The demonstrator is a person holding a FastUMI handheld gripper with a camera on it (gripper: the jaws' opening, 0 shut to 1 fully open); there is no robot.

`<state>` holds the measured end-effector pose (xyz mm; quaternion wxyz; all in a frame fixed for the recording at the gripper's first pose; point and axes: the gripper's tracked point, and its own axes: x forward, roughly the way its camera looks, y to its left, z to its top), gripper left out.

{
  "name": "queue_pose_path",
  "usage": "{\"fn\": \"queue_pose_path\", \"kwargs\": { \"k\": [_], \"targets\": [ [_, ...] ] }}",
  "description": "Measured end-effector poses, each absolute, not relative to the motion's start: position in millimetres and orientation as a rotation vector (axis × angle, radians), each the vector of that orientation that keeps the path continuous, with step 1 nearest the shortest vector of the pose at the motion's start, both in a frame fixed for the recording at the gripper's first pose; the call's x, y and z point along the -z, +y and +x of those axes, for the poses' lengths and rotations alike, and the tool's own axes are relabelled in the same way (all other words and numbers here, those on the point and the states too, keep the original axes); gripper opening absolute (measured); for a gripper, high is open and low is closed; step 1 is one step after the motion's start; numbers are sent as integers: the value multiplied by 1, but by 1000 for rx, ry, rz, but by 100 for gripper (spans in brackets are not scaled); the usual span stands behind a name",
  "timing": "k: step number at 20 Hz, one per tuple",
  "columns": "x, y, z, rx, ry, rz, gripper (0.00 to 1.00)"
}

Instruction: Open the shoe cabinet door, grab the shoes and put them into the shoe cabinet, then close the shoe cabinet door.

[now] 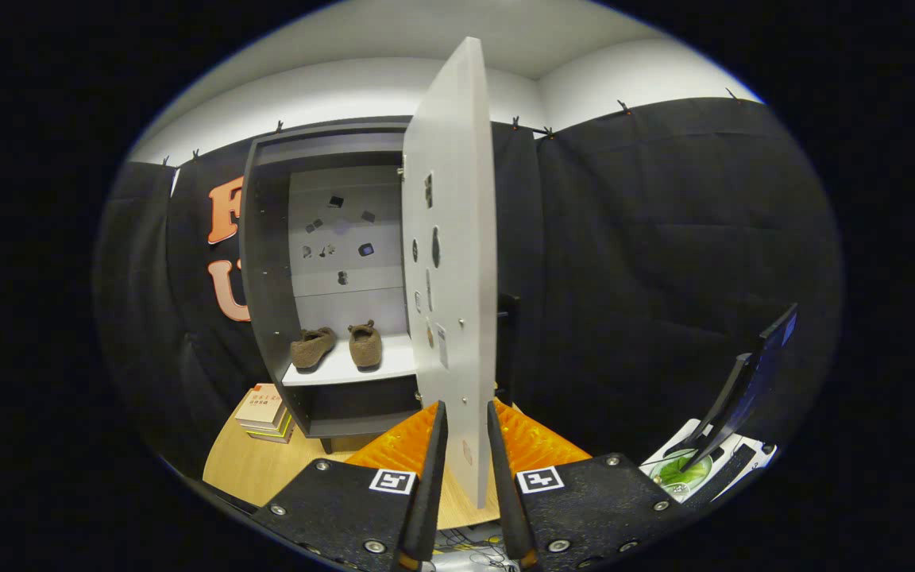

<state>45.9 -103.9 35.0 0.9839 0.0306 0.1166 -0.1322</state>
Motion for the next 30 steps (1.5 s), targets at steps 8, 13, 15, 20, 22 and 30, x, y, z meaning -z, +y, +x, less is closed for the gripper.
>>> {"fn": "queue_pose_path", "kwargs": {
  "k": [8, 13, 15, 20, 22, 30],
  "targets": [
    [-22, -147, 84, 259, 194, 60, 34],
    [-8, -162, 117, 227, 191, 38, 40],
    [-6, -158, 125, 199, 192, 60, 42],
    [5, -160, 136, 198, 208, 36, 43],
    [2, -157, 135, 200, 202, 26, 43],
    [2, -135, 133, 179, 177, 43, 41]
  ]
}}
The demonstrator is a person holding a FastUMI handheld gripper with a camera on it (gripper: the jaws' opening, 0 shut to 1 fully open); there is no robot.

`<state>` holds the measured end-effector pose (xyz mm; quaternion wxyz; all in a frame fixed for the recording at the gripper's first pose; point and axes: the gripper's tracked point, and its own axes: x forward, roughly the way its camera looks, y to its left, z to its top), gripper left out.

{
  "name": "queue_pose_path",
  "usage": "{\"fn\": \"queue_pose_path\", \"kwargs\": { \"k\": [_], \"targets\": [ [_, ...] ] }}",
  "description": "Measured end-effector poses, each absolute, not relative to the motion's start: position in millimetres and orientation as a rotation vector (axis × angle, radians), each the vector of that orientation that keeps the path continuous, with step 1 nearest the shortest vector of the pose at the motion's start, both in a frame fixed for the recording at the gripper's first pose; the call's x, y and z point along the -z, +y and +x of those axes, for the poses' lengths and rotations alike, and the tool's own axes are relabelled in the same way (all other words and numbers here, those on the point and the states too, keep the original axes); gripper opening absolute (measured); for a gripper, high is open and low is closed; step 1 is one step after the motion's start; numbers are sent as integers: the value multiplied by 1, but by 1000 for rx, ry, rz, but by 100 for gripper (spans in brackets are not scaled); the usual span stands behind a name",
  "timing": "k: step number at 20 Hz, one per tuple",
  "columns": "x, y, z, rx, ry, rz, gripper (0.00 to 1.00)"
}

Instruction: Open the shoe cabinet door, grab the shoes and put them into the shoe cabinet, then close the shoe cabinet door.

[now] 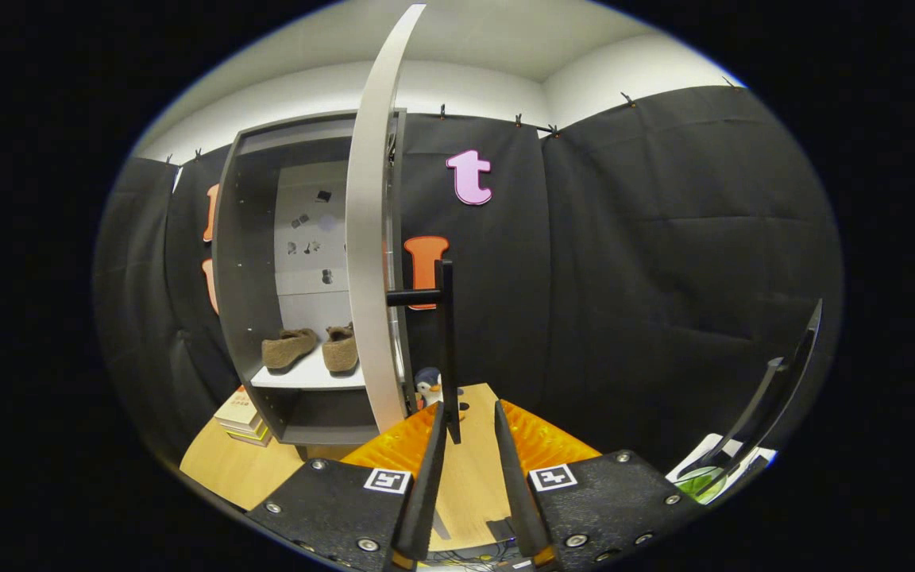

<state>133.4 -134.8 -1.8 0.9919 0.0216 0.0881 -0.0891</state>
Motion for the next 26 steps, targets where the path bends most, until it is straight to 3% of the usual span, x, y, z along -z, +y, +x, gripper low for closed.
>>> {"fn": "queue_pose_path", "kwargs": {
  "k": [10, 18, 21, 26],
  "targets": [
    [9, -51, 141, -40, 171, 18, 41],
    [14, 28, 159, -254, 159, 39, 55],
    [16, 40, 167, -301, 155, 61, 67],
    [22, 77, 193, -379, 164, 126, 70]
  ]
}}
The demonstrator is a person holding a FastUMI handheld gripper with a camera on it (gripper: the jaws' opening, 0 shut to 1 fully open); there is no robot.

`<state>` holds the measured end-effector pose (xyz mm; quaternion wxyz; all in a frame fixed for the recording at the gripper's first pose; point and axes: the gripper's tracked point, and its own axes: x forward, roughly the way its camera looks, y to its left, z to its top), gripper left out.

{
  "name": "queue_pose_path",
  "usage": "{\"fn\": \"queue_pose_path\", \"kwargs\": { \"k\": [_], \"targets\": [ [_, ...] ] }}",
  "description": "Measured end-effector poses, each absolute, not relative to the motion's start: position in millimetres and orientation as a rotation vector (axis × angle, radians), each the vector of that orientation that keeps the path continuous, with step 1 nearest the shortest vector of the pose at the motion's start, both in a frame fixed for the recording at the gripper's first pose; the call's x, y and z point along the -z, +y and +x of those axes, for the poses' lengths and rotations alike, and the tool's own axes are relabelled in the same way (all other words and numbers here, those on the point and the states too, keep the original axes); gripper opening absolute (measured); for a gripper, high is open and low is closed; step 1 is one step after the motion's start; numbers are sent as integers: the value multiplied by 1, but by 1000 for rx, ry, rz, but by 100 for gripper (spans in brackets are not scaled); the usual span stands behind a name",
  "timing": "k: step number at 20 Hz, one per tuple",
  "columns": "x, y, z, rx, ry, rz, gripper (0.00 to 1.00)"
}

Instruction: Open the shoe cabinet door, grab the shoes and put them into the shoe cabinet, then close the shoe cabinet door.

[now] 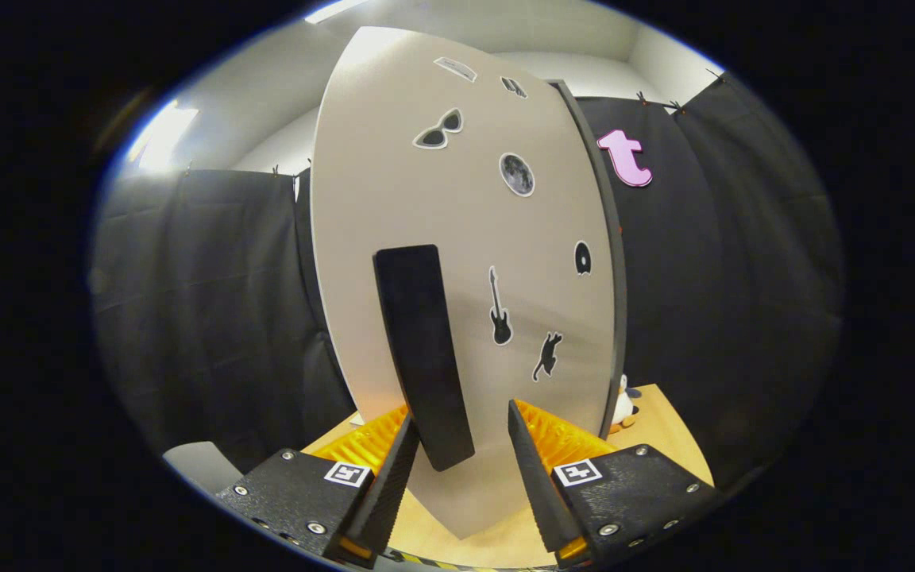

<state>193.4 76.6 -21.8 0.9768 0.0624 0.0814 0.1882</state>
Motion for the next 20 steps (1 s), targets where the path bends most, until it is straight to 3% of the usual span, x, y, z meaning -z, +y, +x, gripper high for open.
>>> {"fn": "queue_pose_path", "kwargs": {
  "k": [11, 20],
  "targets": [
    [20, 121, 219, -436, 180, 139, 83],
    [18, 166, 260, -436, 176, 101, 89]
  ]
}}
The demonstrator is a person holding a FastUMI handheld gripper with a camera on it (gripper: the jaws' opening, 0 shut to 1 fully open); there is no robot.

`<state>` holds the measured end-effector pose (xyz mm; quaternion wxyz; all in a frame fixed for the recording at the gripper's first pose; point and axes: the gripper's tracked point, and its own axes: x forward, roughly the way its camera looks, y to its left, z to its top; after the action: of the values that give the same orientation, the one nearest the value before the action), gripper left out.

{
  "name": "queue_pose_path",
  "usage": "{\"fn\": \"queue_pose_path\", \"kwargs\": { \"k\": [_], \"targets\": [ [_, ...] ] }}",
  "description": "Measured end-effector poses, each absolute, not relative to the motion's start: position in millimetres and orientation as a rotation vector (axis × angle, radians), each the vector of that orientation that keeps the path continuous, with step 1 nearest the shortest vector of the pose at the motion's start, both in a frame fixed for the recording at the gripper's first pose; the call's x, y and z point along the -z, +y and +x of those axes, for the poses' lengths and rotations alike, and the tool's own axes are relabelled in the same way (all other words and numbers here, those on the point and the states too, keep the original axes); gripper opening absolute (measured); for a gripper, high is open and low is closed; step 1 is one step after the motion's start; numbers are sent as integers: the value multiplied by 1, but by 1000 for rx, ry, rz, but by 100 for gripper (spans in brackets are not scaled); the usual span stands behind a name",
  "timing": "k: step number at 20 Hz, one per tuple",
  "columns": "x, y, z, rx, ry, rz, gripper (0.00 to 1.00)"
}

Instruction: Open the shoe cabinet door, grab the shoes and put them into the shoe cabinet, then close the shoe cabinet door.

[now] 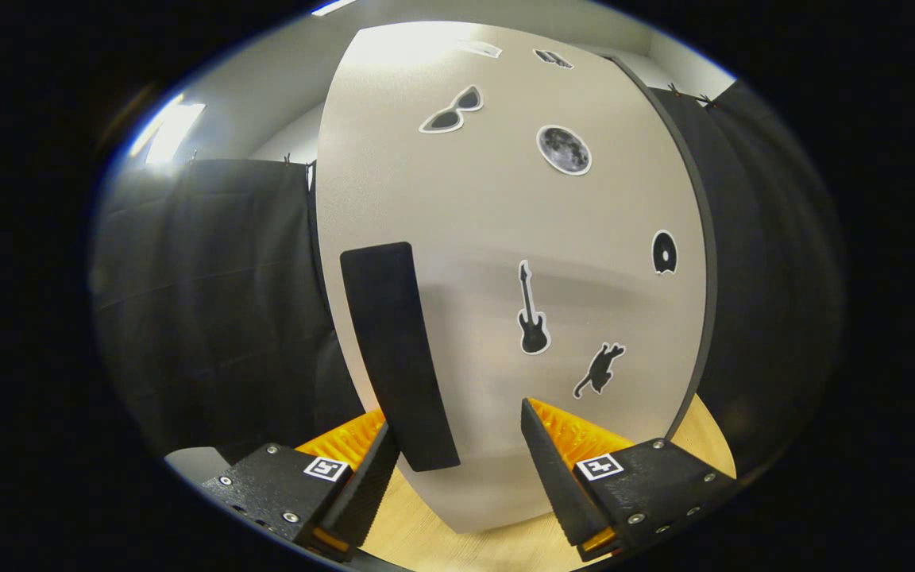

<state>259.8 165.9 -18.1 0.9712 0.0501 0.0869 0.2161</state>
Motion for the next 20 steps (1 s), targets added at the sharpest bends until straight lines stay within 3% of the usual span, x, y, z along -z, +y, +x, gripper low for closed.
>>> {"fn": "queue_pose_path", "kwargs": {
  "k": [20],
  "targets": [
    [27, 228, 327, -358, 146, 86, 97]
  ]
}}
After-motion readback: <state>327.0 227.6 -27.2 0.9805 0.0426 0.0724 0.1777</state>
